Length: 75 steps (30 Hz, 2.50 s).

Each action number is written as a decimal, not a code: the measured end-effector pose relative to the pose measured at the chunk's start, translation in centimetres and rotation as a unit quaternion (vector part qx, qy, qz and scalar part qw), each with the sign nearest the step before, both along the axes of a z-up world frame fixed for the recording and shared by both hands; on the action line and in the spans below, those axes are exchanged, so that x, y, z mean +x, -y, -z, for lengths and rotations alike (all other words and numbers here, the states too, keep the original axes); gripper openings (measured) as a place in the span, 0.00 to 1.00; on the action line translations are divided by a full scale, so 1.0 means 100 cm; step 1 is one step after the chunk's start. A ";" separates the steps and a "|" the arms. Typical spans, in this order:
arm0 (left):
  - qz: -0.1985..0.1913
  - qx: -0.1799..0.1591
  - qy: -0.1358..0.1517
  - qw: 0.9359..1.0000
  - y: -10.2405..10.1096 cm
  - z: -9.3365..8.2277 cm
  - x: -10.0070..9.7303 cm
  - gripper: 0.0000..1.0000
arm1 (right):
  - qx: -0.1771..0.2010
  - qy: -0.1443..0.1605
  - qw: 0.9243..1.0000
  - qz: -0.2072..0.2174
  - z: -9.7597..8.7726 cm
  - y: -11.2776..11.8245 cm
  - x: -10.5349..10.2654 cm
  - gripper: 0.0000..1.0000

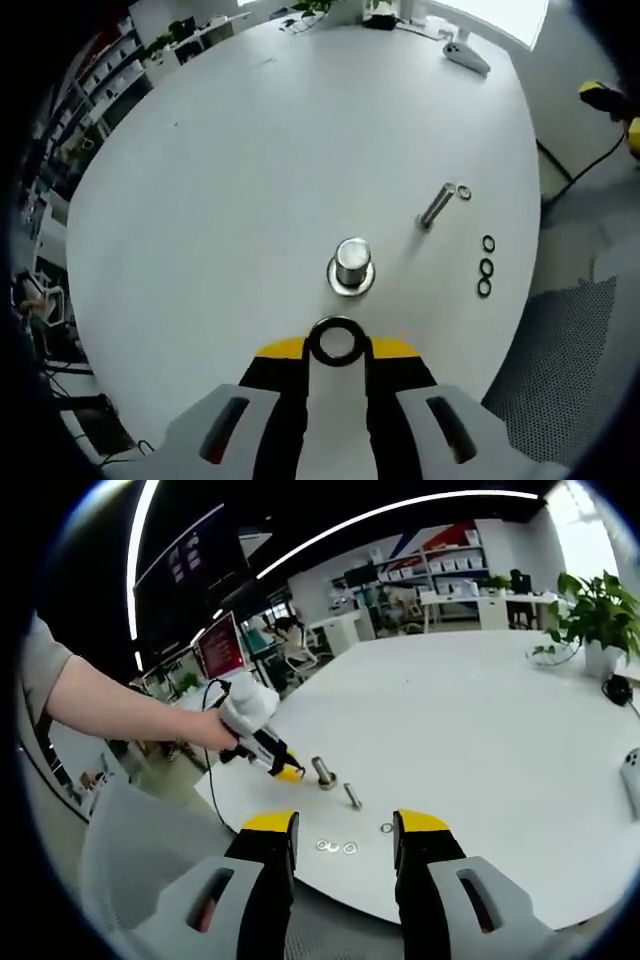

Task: Place the washer onto the threaded stud by aligning its center hole with the stud, sliding it down to the base, and recovering from edge contact or off-axis alignment until the washer reaches the visible bottom stop.

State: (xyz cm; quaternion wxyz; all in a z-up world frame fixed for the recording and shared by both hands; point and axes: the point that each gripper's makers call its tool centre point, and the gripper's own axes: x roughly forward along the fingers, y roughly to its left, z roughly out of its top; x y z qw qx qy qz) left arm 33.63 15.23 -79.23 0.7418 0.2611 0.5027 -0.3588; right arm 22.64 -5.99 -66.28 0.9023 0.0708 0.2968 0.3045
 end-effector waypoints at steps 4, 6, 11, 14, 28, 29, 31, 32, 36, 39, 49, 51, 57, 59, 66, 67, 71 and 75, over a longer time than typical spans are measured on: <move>-0.010 -0.021 0.016 1.000 0.004 -0.017 0.009 0.19 | -0.002 0.000 1.000 -0.001 0.000 0.000 0.000 0.40; -0.022 -0.043 0.019 0.999 0.009 -0.024 0.013 0.19 | 0.001 0.001 1.000 0.002 0.000 0.001 0.000 0.40; -0.006 -0.040 0.025 0.999 0.014 -0.031 0.015 0.19 | 0.000 0.001 1.000 0.001 0.000 0.001 0.000 0.40; 0.003 -0.044 0.025 0.999 0.023 -0.034 0.016 0.19 | 0.001 0.001 1.000 0.002 0.000 0.001 0.000 0.40; 0.068 0.000 0.000 0.998 0.045 -0.022 0.015 0.19 | 0.002 0.001 1.000 0.005 0.000 0.002 0.001 0.40; 0.071 0.003 0.000 0.998 0.045 -0.022 0.015 0.19 | 0.002 0.002 1.000 0.006 -0.001 0.002 0.001 0.40; 0.073 0.008 -0.004 0.997 0.044 -0.019 0.015 0.19 | 0.003 0.002 1.000 0.007 -0.001 0.003 0.001 0.40; 0.074 0.009 -0.005 0.997 0.044 -0.018 0.014 0.19 | 0.004 0.002 1.000 0.007 -0.001 0.003 0.002 0.40; 0.081 0.017 -0.010 0.996 0.046 -0.013 0.013 0.19 | 0.005 0.003 1.000 0.009 -0.002 0.003 0.002 0.40; 0.086 0.025 -0.013 0.996 0.047 -0.010 0.012 0.19 | 0.005 0.002 1.000 0.010 -0.001 0.004 0.002 0.40; 0.123 0.060 -0.017 0.990 0.048 0.009 0.011 0.19 | -0.008 0.003 1.000 0.011 0.001 0.005 0.002 0.40; 0.123 0.063 -0.022 0.990 0.047 0.013 0.012 0.19 | -0.008 0.002 1.000 0.013 0.001 0.006 0.002 0.40; 0.127 0.073 -0.031 0.989 0.046 0.024 0.012 0.19 | -0.009 0.001 1.000 0.017 0.002 0.008 0.002 0.40; 0.123 0.071 -0.035 0.989 0.046 0.025 0.011 0.19 | -0.009 0.000 1.000 0.016 0.003 0.007 0.002 0.40; 0.115 0.072 -0.043 0.990 0.043 0.031 0.010 0.19 | -0.011 -0.002 1.000 0.021 0.003 0.010 0.003 0.40; 0.103 0.068 -0.046 0.991 0.043 0.031 0.011 0.19 | -0.011 -0.002 1.000 0.022 0.003 0.010 0.003 0.40; 0.103 0.061 -0.049 0.992 0.043 0.032 0.012 0.20 | -0.016 -0.003 1.000 0.020 0.004 0.010 0.002 0.40; 0.096 0.060 -0.054 0.992 0.042 0.032 0.011 0.21 | -0.015 -0.003 1.000 0.022 0.004 0.011 0.002 0.40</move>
